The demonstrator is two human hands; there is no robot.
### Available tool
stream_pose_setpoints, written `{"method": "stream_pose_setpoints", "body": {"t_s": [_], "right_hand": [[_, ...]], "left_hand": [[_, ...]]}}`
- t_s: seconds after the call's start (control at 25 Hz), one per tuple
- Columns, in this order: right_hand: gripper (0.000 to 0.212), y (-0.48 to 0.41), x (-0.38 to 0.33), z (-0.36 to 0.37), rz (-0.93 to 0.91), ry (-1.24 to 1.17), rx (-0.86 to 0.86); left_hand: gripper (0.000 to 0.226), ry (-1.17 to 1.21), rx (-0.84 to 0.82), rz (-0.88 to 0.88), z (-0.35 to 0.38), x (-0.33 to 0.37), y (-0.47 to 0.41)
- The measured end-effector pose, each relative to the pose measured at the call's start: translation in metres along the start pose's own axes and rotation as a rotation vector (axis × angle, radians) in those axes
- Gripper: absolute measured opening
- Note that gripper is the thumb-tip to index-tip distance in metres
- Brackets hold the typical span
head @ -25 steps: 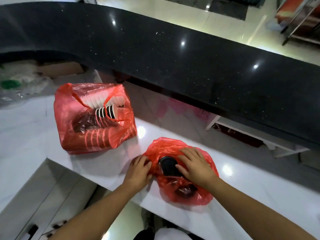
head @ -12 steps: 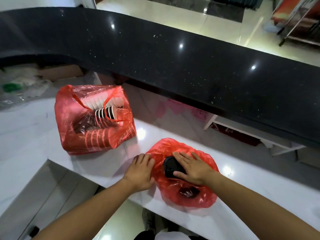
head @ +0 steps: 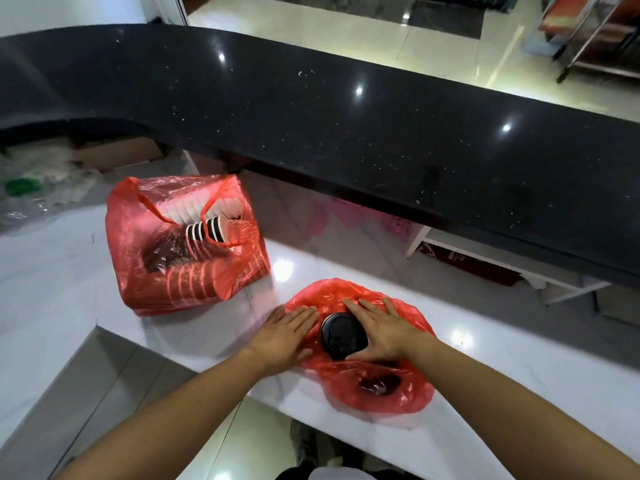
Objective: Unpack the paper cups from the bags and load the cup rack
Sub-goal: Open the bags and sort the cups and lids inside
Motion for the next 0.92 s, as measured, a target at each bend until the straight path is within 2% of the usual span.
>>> {"method": "stream_pose_setpoints", "body": {"t_s": [0.16, 0.32, 0.44, 0.64, 0.8, 0.92], "right_hand": [[0.114, -0.005, -0.006, -0.001, -0.019, 0.037, -0.008], [0.103, -0.007, -0.03, -0.001, -0.109, 0.292, 0.144], [0.093, -0.005, -0.055, 0.005, -0.11, 0.406, 0.099], [0.096, -0.013, -0.066, 0.011, 0.074, 0.336, -0.007], [0.096, -0.019, -0.063, 0.011, 0.076, 0.271, -0.01], [0.095, -0.012, -0.056, -0.005, 0.049, 0.2, 0.066]], "left_hand": [[0.07, -0.163, -0.061, -0.018, 0.017, 0.008, 0.005], [0.067, -0.162, -0.049, -0.055, 0.01, 0.017, 0.002], [0.067, -0.191, -0.051, -0.059, 0.005, 0.018, 0.004], [0.065, -0.195, -0.065, -0.103, 0.007, 0.011, 0.012], [0.064, -0.175, -0.052, -0.113, 0.011, 0.01, 0.01], [0.064, -0.193, -0.069, -0.115, 0.007, 0.009, 0.005]]}}
Point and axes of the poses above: each hand's wrist, its own y-axis away from the middle knuckle, its own z-axis out of the palm, x = y × z, the point moved 3 cm from there along -y, towards the middle knuckle, and after that the axes turned 6 degrees about x, right-handed, at the moved point
